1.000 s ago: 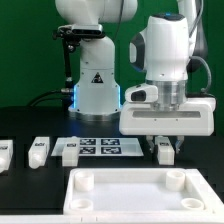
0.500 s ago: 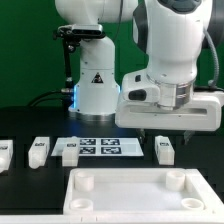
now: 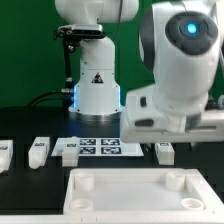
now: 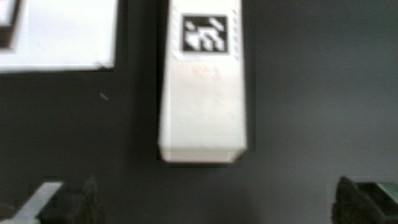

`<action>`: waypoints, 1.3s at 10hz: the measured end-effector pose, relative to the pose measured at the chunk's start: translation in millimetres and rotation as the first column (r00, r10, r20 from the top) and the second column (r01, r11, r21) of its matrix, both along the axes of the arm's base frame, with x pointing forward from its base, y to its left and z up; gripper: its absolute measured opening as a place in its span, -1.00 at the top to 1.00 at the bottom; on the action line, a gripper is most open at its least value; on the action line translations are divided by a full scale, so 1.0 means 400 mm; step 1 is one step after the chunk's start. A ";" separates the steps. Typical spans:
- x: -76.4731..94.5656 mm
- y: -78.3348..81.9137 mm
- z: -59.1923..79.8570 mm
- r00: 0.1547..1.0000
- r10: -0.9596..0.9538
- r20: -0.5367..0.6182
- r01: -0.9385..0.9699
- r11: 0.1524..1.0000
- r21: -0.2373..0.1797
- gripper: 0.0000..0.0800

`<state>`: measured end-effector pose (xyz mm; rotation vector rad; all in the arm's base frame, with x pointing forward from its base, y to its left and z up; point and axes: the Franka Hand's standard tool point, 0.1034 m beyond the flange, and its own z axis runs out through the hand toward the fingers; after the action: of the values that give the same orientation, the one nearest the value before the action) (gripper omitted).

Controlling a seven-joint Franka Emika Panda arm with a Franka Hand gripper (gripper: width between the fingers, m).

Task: Assemble desk

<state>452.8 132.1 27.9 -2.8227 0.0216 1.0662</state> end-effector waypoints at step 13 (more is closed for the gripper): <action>-0.113 -0.010 -0.059 0.957 -0.132 -0.259 0.102 0.987 -0.126 0.29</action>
Offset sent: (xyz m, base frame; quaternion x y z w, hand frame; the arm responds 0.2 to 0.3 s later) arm -0.0280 -0.0141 -0.0110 -0.0014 -0.0930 0.0966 0.9910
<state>407.6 128.1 4.1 -2.7071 0.2780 1.4495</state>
